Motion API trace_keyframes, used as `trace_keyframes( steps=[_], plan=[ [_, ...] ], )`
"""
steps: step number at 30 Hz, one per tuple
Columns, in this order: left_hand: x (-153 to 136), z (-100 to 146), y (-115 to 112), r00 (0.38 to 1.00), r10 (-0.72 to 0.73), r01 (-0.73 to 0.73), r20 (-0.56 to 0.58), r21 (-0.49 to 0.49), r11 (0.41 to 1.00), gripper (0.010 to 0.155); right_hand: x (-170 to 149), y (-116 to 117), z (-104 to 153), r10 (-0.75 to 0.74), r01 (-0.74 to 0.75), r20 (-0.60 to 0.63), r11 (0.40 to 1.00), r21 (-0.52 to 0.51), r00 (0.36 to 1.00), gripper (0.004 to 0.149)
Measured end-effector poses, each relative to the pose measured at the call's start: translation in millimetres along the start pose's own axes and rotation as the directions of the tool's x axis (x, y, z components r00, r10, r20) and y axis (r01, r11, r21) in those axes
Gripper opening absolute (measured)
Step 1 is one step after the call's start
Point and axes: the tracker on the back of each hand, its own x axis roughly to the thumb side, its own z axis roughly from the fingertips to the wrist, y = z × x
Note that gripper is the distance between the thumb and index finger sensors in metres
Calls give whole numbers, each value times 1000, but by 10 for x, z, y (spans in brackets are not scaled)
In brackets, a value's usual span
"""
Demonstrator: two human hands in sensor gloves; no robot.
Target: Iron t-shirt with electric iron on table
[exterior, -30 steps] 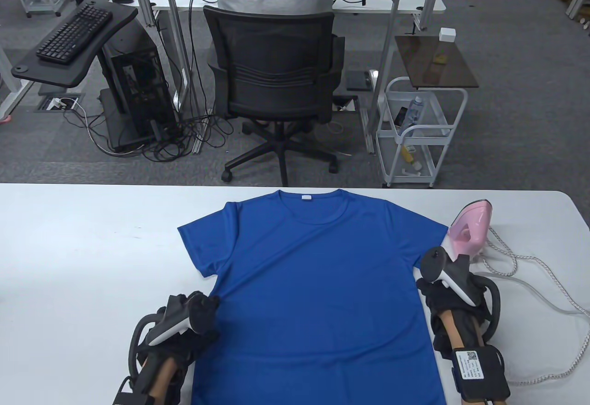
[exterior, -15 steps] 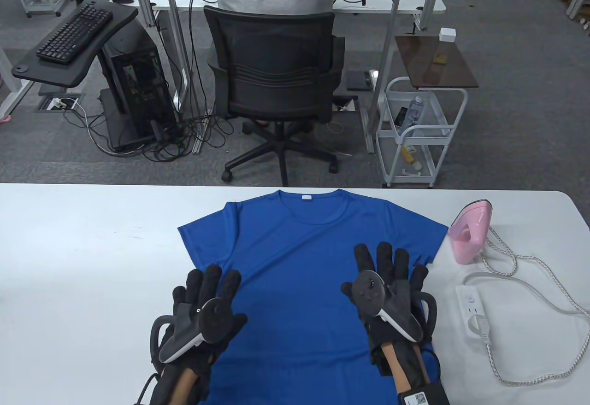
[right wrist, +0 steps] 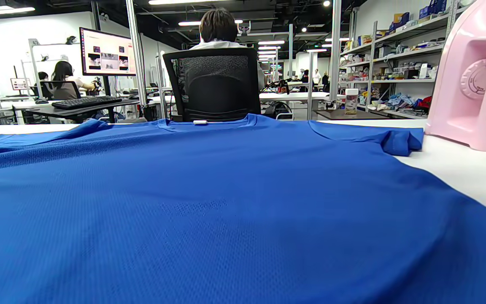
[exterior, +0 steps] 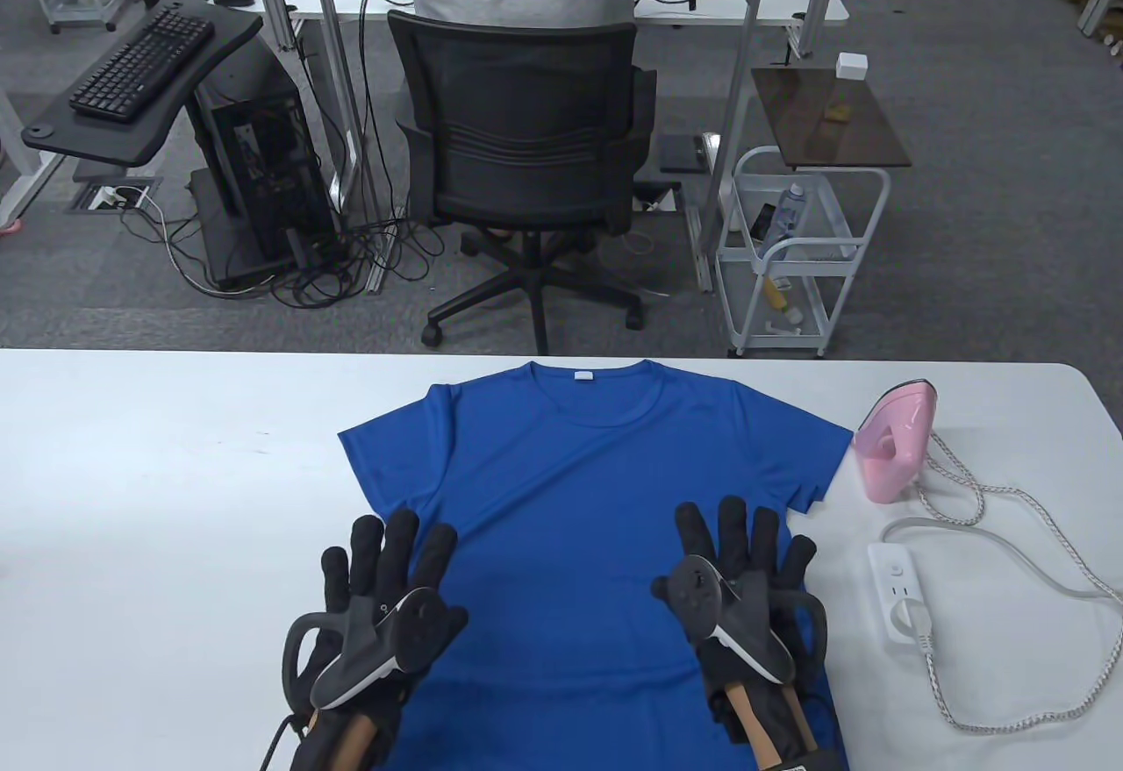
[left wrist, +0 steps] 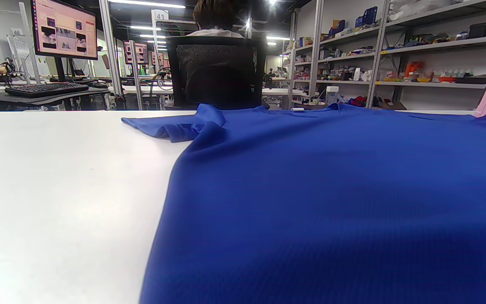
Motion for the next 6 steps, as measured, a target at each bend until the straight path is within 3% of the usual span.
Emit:
trace_keyframes(
  steps=[6],
  plan=[
    [16, -3, -25, 1000, 3, -3, 5, -2, 1000, 86, 6, 24, 0, 10, -10, -5, 1000, 2, 1000, 80]
  ],
)
